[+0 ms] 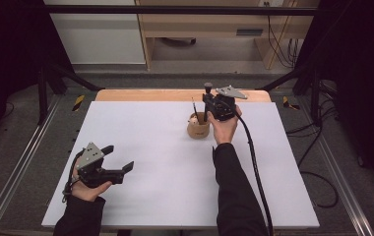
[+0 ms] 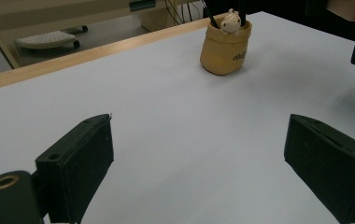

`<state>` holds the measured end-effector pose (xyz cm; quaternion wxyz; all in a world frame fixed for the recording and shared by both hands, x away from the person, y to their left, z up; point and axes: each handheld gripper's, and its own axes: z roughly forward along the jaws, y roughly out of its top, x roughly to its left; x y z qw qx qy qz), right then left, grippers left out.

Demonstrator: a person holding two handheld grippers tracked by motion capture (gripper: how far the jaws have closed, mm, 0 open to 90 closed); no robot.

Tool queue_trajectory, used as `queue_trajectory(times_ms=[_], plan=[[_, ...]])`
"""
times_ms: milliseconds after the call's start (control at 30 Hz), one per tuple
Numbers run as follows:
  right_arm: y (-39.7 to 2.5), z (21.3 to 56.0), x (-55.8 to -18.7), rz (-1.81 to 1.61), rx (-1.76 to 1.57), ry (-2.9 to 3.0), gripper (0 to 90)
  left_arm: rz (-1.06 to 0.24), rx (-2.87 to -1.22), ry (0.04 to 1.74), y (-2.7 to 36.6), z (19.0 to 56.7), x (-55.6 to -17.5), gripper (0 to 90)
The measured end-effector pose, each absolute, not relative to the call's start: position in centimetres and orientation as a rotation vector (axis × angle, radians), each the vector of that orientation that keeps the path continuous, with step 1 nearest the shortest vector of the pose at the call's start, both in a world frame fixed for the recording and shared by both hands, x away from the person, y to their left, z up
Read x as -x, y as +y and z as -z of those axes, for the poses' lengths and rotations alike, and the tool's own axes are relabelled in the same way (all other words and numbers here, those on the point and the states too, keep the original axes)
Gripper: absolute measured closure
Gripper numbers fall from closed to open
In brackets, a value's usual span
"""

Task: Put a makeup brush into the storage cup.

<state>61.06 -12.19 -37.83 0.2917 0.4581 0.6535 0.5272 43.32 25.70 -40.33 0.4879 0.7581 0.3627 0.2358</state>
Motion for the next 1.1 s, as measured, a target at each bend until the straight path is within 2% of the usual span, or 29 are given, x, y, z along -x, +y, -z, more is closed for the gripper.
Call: queue_trajectory(times_ms=[1100], plan=[[-11.5,41.0,-61.8,-1.304,-1.312,1.869,77.2,-0.578,-1.846,0.872,25.5,40.3,-43.2,7.9]])
